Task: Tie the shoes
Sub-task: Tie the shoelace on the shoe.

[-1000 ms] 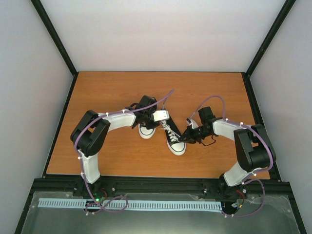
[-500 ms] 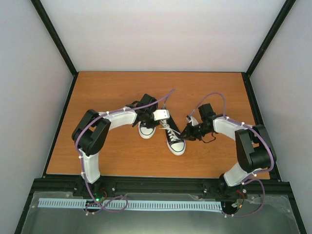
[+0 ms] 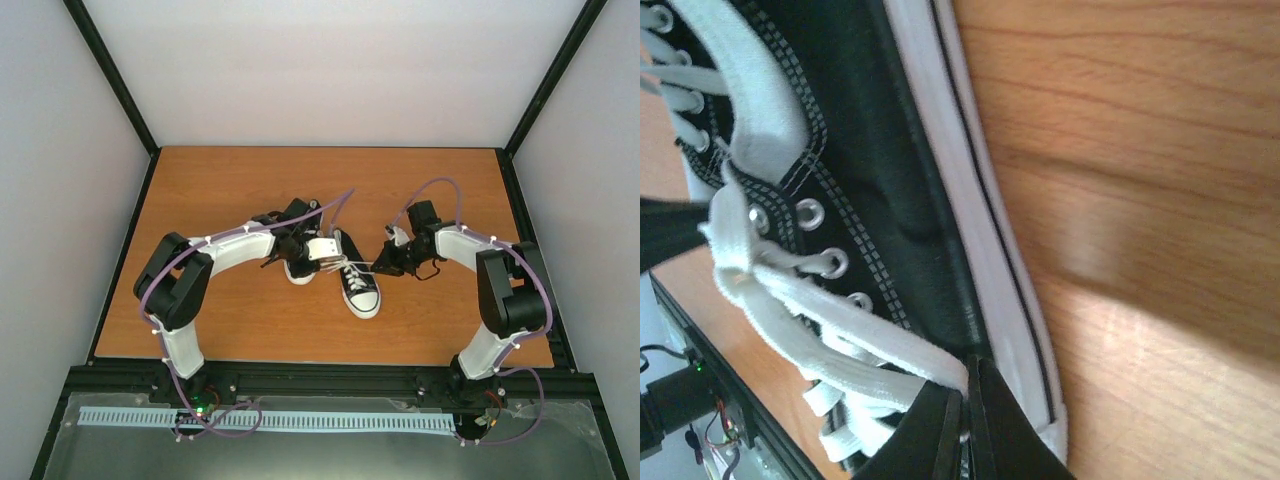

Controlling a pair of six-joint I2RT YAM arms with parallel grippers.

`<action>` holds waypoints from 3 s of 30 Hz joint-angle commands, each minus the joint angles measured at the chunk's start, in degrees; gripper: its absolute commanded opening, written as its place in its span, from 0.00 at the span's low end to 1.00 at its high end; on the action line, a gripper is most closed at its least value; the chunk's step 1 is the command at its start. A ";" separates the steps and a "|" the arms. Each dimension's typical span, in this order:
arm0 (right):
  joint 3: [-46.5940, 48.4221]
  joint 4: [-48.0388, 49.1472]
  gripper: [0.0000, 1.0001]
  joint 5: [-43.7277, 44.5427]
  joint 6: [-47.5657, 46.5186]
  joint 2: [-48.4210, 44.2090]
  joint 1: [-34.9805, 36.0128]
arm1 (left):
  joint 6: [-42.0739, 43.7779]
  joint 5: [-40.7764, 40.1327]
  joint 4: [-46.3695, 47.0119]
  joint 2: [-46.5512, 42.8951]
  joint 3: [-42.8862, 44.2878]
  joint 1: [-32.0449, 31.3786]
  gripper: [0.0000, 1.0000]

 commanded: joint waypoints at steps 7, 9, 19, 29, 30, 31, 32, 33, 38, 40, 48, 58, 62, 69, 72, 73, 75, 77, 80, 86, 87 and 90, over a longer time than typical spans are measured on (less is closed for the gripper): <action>-0.30 3.32 0.03 2.19 -0.16 4.45 -2.59 | -2.33 1.61 -1.80 0.49 -3.36 -0.97 0.01; -0.78 3.69 0.03 2.24 -0.40 4.88 -2.64 | -2.38 1.29 -1.03 0.65 -4.11 -0.95 0.01; -2.83 4.96 0.03 1.97 -1.30 6.68 -3.17 | -3.31 0.46 -0.14 1.80 -3.98 -0.96 0.01; 0.73 0.88 0.22 -1.89 -3.30 1.89 -3.15 | -1.75 3.57 -2.82 -0.48 -1.02 -0.88 0.37; 1.35 -0.33 0.26 -1.75 -3.76 1.07 -3.14 | -1.63 3.02 -3.86 -0.94 -0.30 -0.83 0.40; 1.71 -1.31 0.30 -1.61 -4.15 0.34 -3.19 | -1.18 2.53 -4.63 -1.83 0.08 -0.66 0.41; 2.12 -2.51 0.32 -1.54 -4.46 -0.33 -3.15 | -0.66 2.19 -5.37 -2.93 0.03 -0.36 0.41; 2.46 -3.55 0.34 -1.39 -4.76 -1.04 -3.15 | -0.19 2.04 -5.86 -4.26 -0.39 -0.08 0.41; 3.21 -7.68 0.41 2.47 -5.08 -4.23 -3.15 | 2.79 7.51 -4.10 -13.68 -5.70 -0.30 0.36; 3.40 -7.88 0.40 4.53 -4.12 -5.67 -3.07 | 2.58 11.02 -3.14 -15.58 -6.66 -1.24 0.30; 6.41 -2.73 0.35 5.04 -0.46 -5.58 4.36 | -0.81 13.88 9.55 -11.59 -9.24 -6.82 0.19; 5.28 -0.36 0.32 5.90 1.58 -5.29 6.70 | -2.37 3.28 15.95 -4.19 -8.69 -9.32 0.18; 4.91 -0.42 0.32 6.33 1.72 -5.54 6.70 | -1.71 -0.10 15.02 -2.62 -8.62 -9.32 0.13; 5.27 -0.10 0.31 6.13 1.72 -4.89 6.66 | -2.97 -0.37 16.75 -1.95 -8.28 -9.28 0.24; 5.40 -0.60 0.31 6.36 1.32 -5.16 6.68 | -3.29 -1.24 16.94 -1.47 -7.96 -9.32 0.25; 5.39 -0.81 0.31 6.47 1.21 -5.25 6.70 | -3.00 -1.81 16.87 -1.33 -8.22 -9.32 0.25; 5.21 -0.98 0.31 6.62 1.07 -5.38 6.70 | -2.45 -3.47 16.66 -0.87 -8.81 -9.26 0.25; 5.00 -0.97 0.31 6.74 0.98 -5.45 6.70 | -2.40 -4.17 16.12 -0.67 -9.21 -9.19 0.23; 4.95 -1.05 0.31 6.78 0.93 -5.45 6.70 | -2.67 -4.56 15.11 -0.84 -9.43 -9.15 0.20; 5.03 -1.49 0.31 6.88 0.47 -5.58 6.70 | -5.15 -4.80 15.97 -0.37 -9.19 -8.43 0.23; 5.03 -1.67 0.31 6.95 0.42 -5.71 6.70 | -5.70 -4.98 16.02 -0.24 -8.88 -8.22 0.24; 4.67 -2.01 0.31 7.48 0.26 -6.17 6.70 | -7.53 -6.07 15.58 -0.46 -8.34 -7.24 0.24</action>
